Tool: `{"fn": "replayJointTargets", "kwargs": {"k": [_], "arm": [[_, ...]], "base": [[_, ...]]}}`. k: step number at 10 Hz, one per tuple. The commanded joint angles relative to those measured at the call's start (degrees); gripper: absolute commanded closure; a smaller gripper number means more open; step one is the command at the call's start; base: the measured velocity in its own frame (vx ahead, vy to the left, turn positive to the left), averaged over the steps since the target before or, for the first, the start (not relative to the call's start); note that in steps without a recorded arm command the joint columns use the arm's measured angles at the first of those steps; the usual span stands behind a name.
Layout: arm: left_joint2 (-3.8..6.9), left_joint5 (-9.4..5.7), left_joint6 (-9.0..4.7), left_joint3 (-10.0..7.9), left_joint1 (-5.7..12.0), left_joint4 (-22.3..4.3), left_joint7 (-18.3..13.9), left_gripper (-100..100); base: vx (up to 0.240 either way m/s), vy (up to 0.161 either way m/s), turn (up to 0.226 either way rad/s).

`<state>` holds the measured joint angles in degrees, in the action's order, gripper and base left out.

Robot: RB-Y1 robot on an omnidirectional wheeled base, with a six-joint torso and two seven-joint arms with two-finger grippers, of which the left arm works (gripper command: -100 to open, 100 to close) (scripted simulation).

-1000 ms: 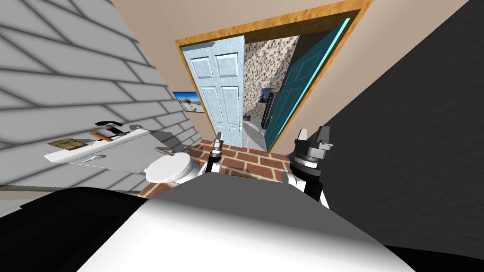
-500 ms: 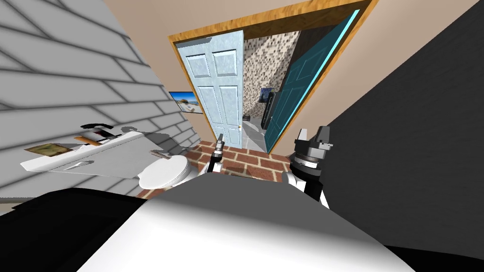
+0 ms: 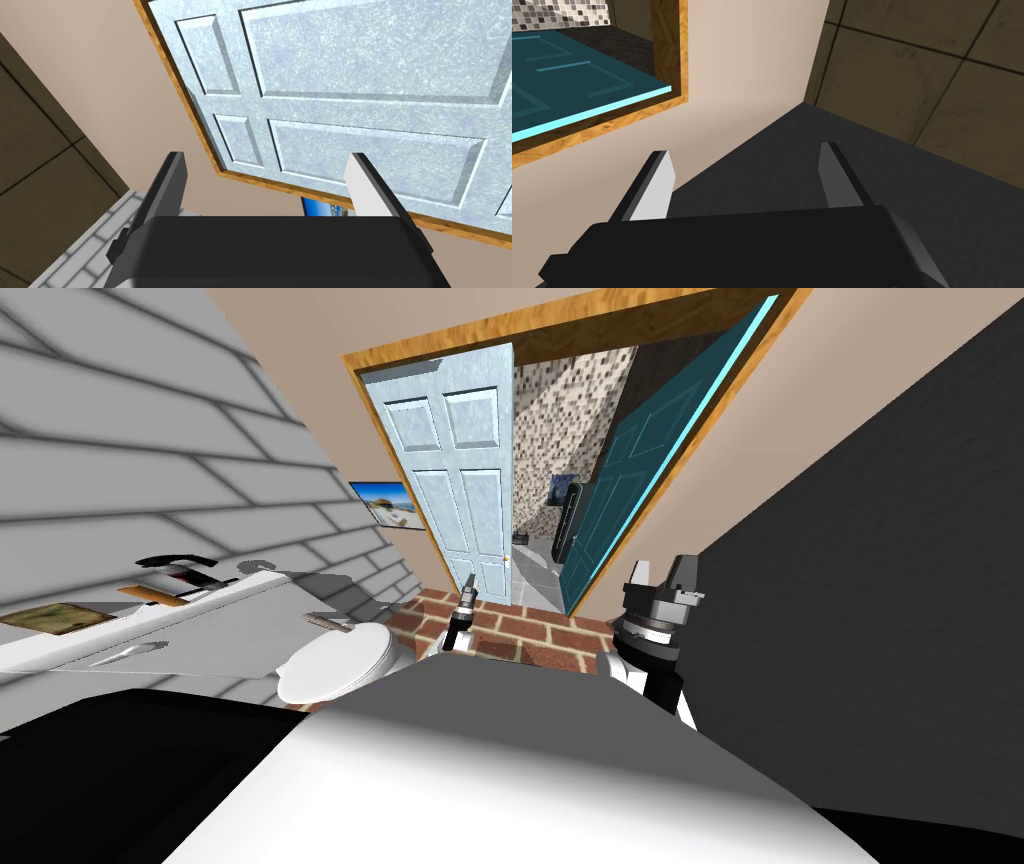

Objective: Push the door open

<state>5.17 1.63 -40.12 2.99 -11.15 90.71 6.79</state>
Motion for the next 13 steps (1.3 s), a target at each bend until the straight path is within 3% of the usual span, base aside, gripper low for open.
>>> {"fn": "replayJointTargets", "kwargs": {"k": [1,12,13], "arm": [[-0.02,-0.33,-0.55,-0.05,1.18,-2.86,-0.09,-100],[-0.51,-2.62,-2.52,-0.32,8.29,-20.91,-0.81,-100],[-0.51,-2.62,-2.52,-0.32,8.29,-20.91,-0.81,-100]], "base": [[0.107,0.02,-0.015],[0.099,0.013,-0.018],[0.058,0.006,-0.007]]}}
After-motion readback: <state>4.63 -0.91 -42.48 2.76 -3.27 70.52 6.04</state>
